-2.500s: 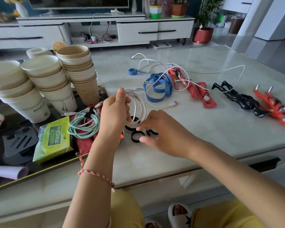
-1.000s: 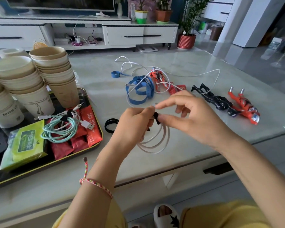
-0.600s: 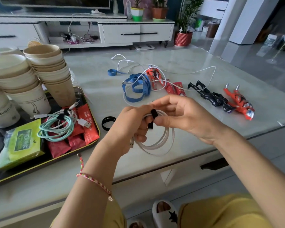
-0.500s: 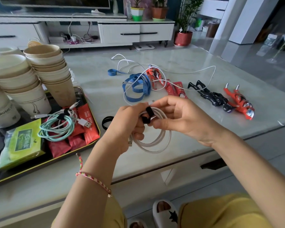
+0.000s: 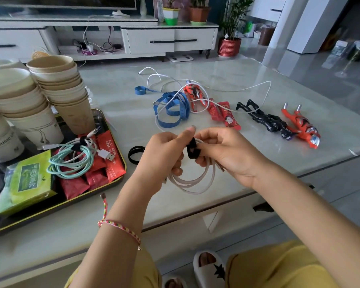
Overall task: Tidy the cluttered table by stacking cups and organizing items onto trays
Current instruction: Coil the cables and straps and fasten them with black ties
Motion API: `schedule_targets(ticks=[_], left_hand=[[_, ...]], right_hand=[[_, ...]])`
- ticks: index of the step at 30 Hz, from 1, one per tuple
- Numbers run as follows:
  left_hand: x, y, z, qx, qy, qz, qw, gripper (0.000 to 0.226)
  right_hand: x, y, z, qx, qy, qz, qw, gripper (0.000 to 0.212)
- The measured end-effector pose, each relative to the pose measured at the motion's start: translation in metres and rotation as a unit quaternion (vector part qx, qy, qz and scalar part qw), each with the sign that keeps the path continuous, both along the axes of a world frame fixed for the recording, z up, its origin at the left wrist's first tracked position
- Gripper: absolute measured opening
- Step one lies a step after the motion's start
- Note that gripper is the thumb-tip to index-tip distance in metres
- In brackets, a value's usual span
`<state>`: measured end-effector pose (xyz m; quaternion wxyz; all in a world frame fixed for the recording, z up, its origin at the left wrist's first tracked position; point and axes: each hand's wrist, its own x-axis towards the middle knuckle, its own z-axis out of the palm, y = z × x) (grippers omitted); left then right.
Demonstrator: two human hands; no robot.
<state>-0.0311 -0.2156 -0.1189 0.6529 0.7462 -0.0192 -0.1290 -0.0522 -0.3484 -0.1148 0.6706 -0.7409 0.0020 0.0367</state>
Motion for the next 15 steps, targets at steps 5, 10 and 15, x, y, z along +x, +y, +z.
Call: schedule_targets(ticks=[5,10,15], left_hand=[[0.0015,0.004,0.0005,-0.044,0.027,-0.031,0.998,0.031],[0.0051,0.0037,-0.005,0.03,-0.022,0.016,0.999,0.038],[0.0077,0.0065,-0.006,0.022,-0.01,0.063,0.998,0.036]], right_hand=[[0.0034,-0.001,0.0034,0.049,0.052,0.008,0.997,0.006],[0.0046,-0.0015,0.002,-0.037,0.019,0.0,0.999,0.02],[-0.004,-0.0041,0.0022,-0.254,-0.131,0.076,0.955,0.044]])
